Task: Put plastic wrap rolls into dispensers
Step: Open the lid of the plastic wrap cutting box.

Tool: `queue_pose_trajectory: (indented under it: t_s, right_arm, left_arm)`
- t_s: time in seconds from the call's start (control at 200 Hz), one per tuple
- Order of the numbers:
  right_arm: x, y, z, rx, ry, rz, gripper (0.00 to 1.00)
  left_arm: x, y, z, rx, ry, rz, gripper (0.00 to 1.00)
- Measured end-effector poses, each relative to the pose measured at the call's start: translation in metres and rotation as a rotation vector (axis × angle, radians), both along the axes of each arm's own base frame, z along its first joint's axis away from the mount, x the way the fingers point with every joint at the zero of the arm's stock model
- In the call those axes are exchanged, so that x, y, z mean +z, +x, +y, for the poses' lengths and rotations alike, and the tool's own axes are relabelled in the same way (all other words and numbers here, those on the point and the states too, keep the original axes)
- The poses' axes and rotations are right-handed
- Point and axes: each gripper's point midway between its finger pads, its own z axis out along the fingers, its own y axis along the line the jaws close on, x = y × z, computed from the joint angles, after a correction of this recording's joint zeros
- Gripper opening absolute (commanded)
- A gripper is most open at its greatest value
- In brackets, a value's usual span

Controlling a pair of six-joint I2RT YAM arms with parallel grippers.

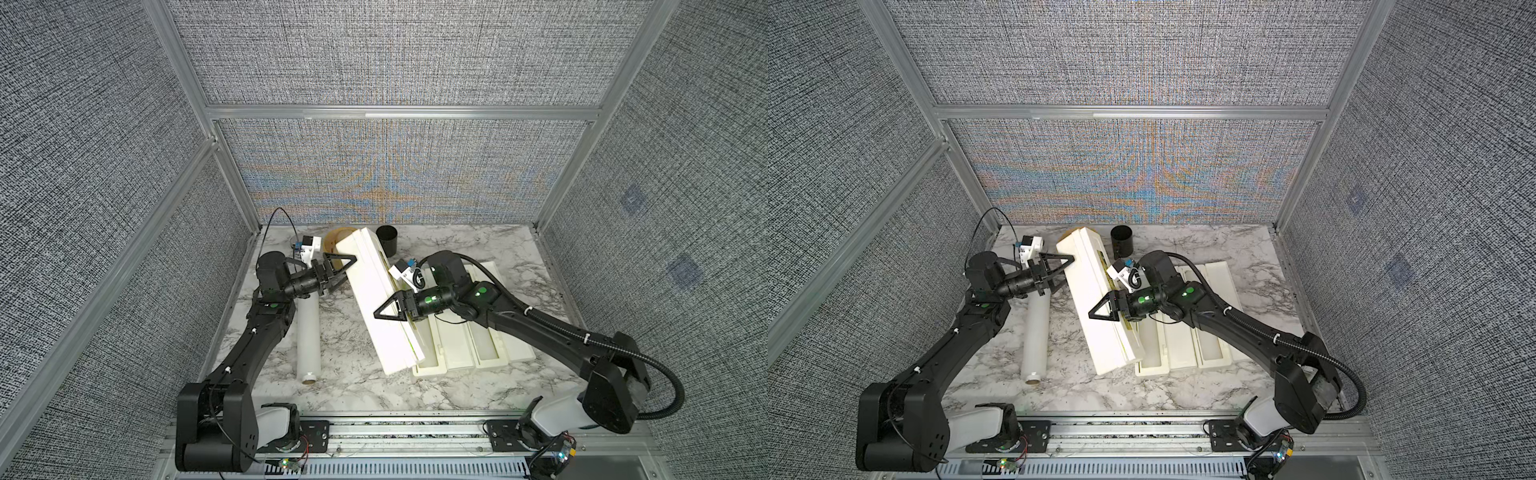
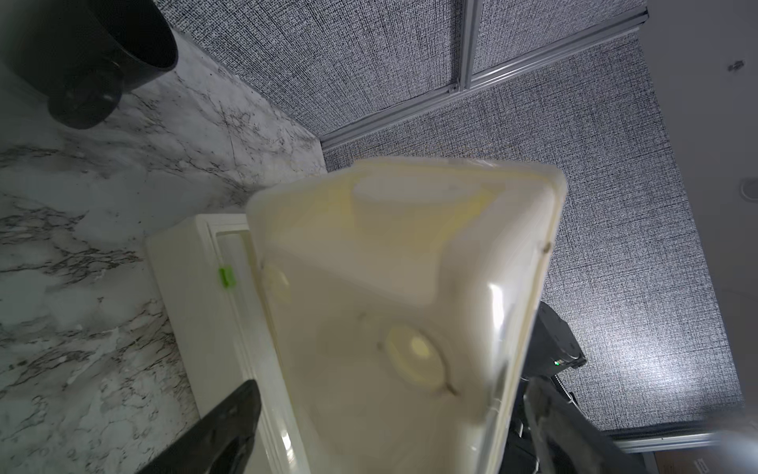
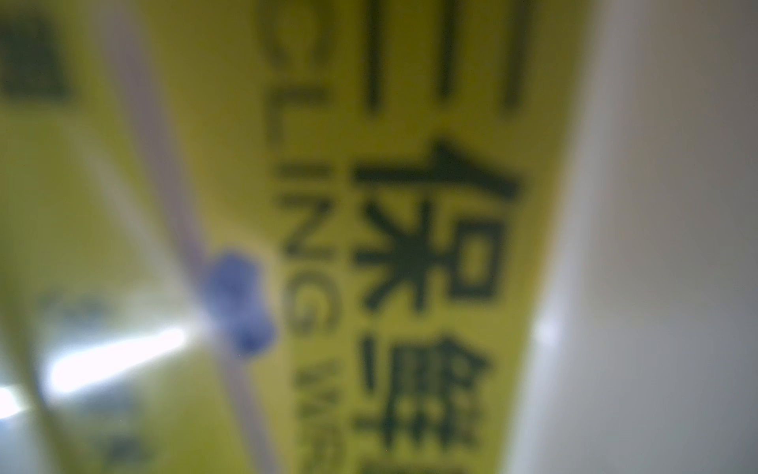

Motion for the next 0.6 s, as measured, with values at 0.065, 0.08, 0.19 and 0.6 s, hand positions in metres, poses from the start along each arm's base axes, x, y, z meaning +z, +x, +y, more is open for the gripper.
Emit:
queue_pose_trajectory:
  t_s: [0.065,0.08,0.19,0.6]
  right_arm:
    - [0.003,-0.002,0.001,0.013,0.022,0.020,0.82]
    - [0.003,-0.002,0.002,0.015,0.026,0.022,0.82]
    - [0.005,-0.005,0.005,0.034,0.058,0.051,0.82]
    - [0.008,-0.002,0.010,0.042,0.083,0.051,0.81]
  left_arm:
    - [-0.001,0.001,-0.001,-0.004,-0.017,0.005,1.00]
    - [-0.001,0.002,-0.001,-0.004,-0.020,0.002,1.00]
    - [0.001,0.005,-0.003,-0.018,-0.054,0.000,1.00]
    - [0.014,0.013,-0.002,-0.018,-0.150,0.004,0.88]
